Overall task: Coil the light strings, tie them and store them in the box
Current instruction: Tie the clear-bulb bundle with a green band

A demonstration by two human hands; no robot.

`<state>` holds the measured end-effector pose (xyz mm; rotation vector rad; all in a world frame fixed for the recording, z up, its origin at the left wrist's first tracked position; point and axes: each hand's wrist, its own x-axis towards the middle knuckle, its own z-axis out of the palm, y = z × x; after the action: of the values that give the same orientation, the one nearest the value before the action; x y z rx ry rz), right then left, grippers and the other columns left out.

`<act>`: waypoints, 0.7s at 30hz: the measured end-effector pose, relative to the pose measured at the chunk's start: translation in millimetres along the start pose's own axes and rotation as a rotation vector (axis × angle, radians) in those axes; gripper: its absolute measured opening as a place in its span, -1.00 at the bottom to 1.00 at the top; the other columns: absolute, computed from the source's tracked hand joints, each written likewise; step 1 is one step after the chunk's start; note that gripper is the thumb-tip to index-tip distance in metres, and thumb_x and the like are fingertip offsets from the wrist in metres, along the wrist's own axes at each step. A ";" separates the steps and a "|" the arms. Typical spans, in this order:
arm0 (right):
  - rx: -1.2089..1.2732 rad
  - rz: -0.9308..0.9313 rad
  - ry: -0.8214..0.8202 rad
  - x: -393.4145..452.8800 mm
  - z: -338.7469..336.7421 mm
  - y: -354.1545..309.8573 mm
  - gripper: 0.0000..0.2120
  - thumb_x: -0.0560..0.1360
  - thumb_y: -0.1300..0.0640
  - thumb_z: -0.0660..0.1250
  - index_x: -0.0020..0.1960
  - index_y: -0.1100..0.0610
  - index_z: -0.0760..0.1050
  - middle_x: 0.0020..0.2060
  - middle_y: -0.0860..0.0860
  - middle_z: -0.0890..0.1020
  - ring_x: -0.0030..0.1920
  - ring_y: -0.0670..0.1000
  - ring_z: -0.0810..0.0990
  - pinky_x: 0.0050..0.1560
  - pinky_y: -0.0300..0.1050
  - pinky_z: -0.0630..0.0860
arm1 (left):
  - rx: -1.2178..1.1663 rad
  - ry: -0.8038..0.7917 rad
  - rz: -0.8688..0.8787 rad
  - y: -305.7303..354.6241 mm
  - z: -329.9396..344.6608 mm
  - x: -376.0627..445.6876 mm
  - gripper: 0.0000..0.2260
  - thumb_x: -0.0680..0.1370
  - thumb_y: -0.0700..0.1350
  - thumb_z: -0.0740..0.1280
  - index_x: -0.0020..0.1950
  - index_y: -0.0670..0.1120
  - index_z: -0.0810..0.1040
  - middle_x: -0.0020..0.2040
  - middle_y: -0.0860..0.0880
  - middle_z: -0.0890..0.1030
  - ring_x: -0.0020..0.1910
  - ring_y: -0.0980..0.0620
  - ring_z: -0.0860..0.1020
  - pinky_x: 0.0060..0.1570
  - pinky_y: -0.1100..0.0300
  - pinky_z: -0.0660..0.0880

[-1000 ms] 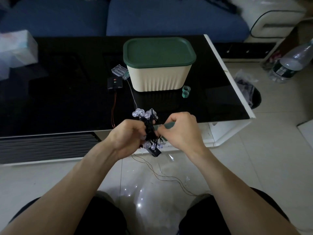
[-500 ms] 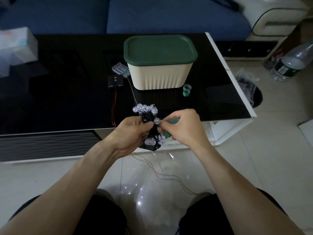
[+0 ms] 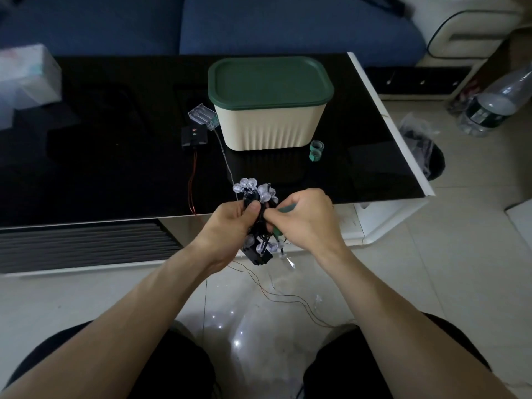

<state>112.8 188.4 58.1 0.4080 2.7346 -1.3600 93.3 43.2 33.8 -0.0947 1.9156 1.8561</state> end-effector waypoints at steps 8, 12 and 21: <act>-0.012 -0.079 0.062 1.4 13.9 1.9 -0.77 0.39 0.12 0.47 -0.43 0.12 0.64 -0.51 0.00 0.64 -0.46 -0.05 0.62 -0.34 -0.10 0.58 | 0.091 0.075 0.078 -3.8 2.3 1.8 -0.70 0.70 -0.16 0.11 -0.05 -0.26 0.56 -0.44 0.06 0.60 -0.47 0.23 0.54 -0.41 0.43 0.42; 0.251 0.099 -0.090 3.6 13.9 0.4 -0.85 0.47 0.16 0.47 -0.26 0.18 0.68 -0.45 0.05 0.66 -0.53 -0.06 0.54 -0.50 -0.23 0.43 | 0.103 0.095 0.074 -5.1 -2.9 3.4 -0.71 0.70 -0.13 0.14 0.02 -0.25 0.59 -0.23 -0.06 0.70 -0.25 0.10 0.67 -0.26 0.31 0.53; 0.739 0.368 -0.363 2.2 6.4 0.2 -0.85 0.57 0.21 0.35 -0.11 0.28 0.59 -0.45 0.06 0.55 -0.51 -0.04 0.47 -0.46 -0.20 0.40 | 0.157 0.093 0.099 -4.3 -5.8 4.6 -0.74 0.70 -0.12 0.14 -0.05 -0.18 0.55 -0.25 -0.02 0.63 -0.33 0.19 0.60 -0.35 0.37 0.47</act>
<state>110.3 183.9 53.6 0.5830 1.6976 -2.0304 89.1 38.5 27.9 -0.0366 2.1582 1.7837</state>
